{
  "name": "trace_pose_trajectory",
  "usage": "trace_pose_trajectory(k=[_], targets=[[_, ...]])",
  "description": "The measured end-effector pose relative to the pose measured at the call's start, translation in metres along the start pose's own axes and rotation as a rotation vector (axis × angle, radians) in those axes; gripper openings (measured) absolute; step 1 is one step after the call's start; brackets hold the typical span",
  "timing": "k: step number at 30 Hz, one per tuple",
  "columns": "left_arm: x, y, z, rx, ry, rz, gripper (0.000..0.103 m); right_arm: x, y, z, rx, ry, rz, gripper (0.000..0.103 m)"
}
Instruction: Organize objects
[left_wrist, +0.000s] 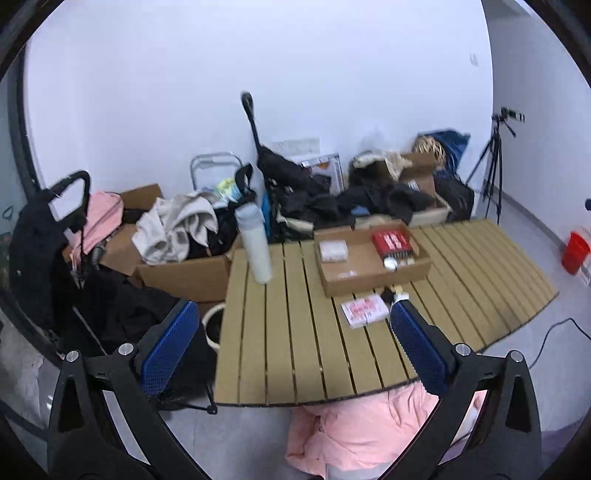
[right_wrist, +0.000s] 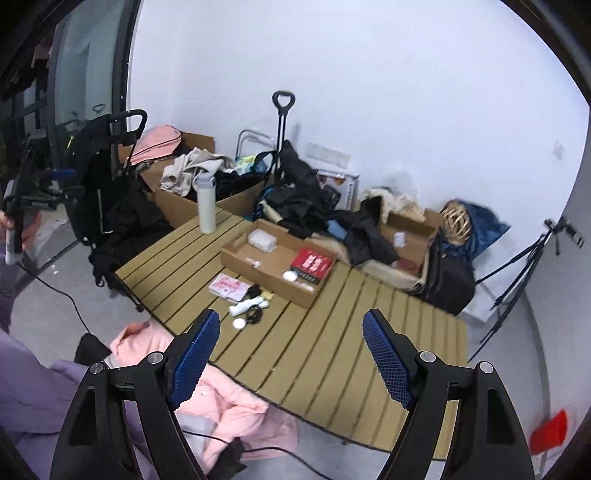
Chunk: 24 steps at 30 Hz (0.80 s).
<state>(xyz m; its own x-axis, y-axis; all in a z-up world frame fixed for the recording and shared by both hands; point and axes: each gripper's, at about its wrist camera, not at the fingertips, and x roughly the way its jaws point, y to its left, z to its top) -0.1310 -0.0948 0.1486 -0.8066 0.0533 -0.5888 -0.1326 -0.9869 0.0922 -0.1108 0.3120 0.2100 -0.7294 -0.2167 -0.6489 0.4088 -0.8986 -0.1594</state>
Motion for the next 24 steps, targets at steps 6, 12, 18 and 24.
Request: trace_pose_trajectory(k=[6,12,18,24], targets=[[0.096,-0.043,-0.061,-0.006,0.072,-0.217,0.103,0.117,0.01,-0.044,0.098,0.081,0.161,0.083],[0.206,-0.138,-0.107,0.061,0.096,-0.285,0.102,0.282,0.035,-0.084,0.157,0.207,0.124,0.078],[0.295,-0.214,-0.122,0.06,0.199,-0.243,0.098,0.367,0.02,-0.09,0.264,0.243,0.177,0.072],[0.344,-0.244,-0.129,0.035,0.292,-0.186,0.042,0.407,0.003,-0.095,0.268,0.271,0.258,0.072]])
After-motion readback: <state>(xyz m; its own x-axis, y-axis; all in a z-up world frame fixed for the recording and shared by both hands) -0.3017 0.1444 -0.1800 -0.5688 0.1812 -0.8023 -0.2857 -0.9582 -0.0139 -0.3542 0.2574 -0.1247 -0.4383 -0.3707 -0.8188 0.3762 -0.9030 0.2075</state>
